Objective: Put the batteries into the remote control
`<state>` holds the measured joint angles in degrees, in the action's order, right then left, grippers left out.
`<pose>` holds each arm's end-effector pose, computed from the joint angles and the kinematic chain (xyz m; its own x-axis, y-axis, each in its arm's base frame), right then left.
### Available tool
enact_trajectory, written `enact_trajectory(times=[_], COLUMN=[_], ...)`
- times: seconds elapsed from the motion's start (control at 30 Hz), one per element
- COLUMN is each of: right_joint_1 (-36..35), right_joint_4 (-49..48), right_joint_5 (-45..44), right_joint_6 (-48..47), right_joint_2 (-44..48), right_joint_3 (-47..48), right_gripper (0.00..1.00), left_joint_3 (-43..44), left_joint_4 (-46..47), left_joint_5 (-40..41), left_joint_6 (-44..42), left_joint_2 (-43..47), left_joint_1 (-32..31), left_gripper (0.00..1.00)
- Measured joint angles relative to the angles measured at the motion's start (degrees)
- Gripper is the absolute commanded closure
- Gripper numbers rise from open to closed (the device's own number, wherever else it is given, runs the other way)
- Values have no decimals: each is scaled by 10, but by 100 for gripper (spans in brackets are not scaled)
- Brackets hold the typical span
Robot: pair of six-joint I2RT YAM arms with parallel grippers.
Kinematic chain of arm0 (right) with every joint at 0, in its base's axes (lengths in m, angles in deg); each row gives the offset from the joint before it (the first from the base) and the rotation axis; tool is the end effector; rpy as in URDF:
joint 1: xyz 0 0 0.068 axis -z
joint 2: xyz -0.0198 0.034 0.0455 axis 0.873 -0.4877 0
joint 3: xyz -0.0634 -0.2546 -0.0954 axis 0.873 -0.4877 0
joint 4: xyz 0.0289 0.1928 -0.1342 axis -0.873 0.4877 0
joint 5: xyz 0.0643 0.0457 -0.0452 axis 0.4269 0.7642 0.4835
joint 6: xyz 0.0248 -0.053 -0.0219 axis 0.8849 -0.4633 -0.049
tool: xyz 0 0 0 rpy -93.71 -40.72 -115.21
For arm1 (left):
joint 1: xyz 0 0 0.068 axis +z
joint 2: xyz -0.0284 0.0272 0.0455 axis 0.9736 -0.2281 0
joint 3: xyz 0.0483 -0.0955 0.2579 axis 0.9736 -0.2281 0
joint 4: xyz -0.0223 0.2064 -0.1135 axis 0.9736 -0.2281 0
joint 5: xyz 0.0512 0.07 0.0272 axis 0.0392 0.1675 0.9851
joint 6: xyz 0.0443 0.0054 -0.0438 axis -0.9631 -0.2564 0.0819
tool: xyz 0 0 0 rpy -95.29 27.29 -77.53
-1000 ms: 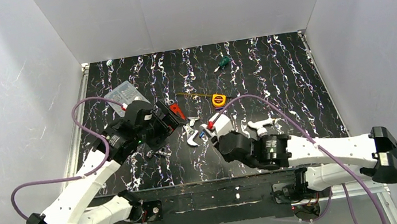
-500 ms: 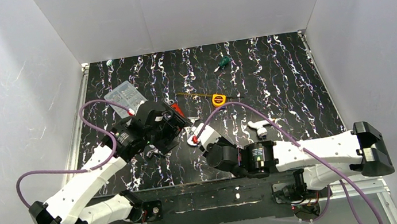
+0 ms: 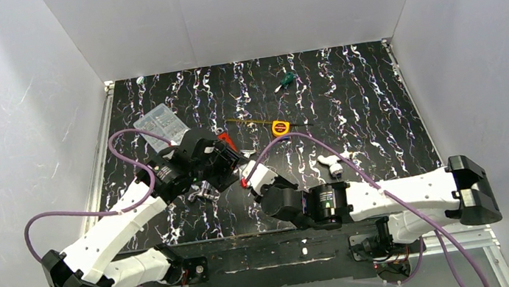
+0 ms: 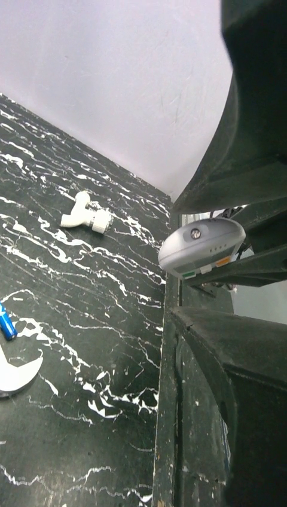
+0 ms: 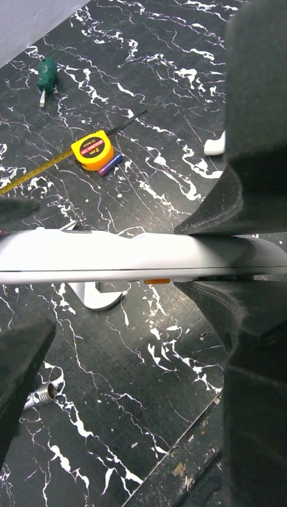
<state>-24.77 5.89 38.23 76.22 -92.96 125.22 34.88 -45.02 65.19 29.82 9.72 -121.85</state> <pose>0.0549 0.2469 0.2951 -0.1127 -0.4890 -0.8650 -0.6035 0.7253 -0.3313 0.1677 -0.1637 0.3888 -0.6719 -0.7309 -0.1192 -0.0533 0.2082 -0.9766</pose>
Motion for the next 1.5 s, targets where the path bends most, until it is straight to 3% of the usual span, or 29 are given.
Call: enact_trajectory(times=[0.13,0.33,0.63,0.7,0.9,1.03,1.13,1.5], right_joint_1=[0,0,0,0,0,0,-2,-3], right_joint_4=[-9,-22,-18,-16,-3,13,8,17], right_joint_5=[-2,-9,-19,-19,-15,0,22,130], right_joint_6=[-12,-25,-44,-44,-43,-27,-10,22], right_joint_2=[-8,-27,-31,-31,-28,-16,16,142], right_joint_3=[6,20,21,21,21,21,21,17], right_gripper=[99,99,99,98,63,47,29,22], left_joint_3=[0,0,-8,-11,-31,-60,-79,-136], left_joint_4=[18,33,32,35,58,96,121,187], left_joint_5=[-10,-16,-16,-16,-28,-43,-57,-102], left_joint_6=[13,23,28,30,27,15,3,-42], left_joint_2=[-1,-7,-7,-6,1,14,19,48], left_joint_1=[-2,-8,-9,-9,-9,-10,-10,-12], left_gripper=[46,57,99,100,100,100,100,100])
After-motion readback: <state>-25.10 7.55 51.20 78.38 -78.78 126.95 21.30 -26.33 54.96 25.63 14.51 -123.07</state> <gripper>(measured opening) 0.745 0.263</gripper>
